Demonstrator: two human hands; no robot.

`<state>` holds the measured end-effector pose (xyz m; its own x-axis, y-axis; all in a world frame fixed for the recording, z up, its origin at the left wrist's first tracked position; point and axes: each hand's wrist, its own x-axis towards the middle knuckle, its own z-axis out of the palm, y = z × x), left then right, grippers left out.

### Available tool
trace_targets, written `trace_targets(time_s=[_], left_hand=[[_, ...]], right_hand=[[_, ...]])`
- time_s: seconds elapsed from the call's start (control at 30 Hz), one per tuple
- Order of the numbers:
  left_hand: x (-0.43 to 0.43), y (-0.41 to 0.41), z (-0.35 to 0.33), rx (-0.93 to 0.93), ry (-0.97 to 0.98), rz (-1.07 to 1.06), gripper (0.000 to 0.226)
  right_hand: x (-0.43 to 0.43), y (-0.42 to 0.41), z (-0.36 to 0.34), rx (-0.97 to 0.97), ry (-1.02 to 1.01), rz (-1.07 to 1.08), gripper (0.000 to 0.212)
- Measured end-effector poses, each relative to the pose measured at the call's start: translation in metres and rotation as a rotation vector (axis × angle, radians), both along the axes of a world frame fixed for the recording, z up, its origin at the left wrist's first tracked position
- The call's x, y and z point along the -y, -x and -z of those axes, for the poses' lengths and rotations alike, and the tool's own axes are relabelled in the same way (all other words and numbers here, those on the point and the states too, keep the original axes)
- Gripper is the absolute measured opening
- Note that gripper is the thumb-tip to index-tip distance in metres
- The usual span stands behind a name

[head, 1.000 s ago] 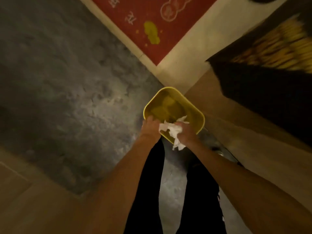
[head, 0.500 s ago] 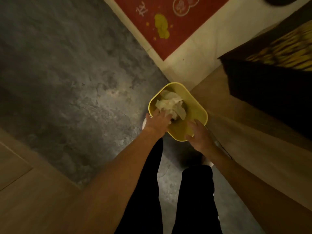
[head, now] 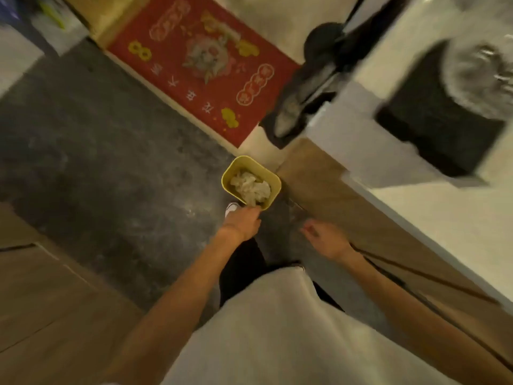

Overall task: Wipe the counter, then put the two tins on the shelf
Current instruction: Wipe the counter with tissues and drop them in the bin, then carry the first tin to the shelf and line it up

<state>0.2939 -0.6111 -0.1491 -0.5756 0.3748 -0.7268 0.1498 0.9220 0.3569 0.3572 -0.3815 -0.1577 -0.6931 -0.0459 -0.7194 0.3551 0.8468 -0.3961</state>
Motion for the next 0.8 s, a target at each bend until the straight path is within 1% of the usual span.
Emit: trace_targets(time_s=[0.07, 0.13, 0.27, 0.43, 0.53, 0.67, 0.8], left_hand=[[-0.027, -0.031, -0.020, 0.009, -0.050, -0.044, 0.035], [-0.068, -0.062, -0.039, 0.022, -0.097, 0.008, 0.037], [-0.151, -0.105, -0.060, -0.044, -0.133, 0.254, 0.036], [-0.235, -0.121, -0.087, -0.070, -0.096, 0.621, 0.042], [-0.277, -0.111, -0.105, -0.091, -0.085, 0.774, 0.044], [-0.328, -0.088, -0.120, -0.130, -0.096, 0.949, 0.034], [-0.376, -0.072, -0.128, -0.204, -0.130, 0.992, 0.028]], right_hand=[[-0.036, -0.050, -0.016, -0.015, -0.018, 0.058, 0.022], [-0.079, -0.109, -0.033, -0.090, -0.060, 0.148, 0.021], [-0.152, -0.217, -0.053, -0.159, -0.155, 0.417, 0.023], [-0.204, -0.312, -0.077, -0.104, -0.215, 0.784, 0.029], [-0.215, -0.339, -0.083, -0.106, -0.200, 0.973, 0.031], [-0.220, -0.337, -0.090, -0.086, -0.100, 1.163, 0.037], [-0.228, -0.321, -0.109, -0.206, -0.033, 1.313, 0.037]])
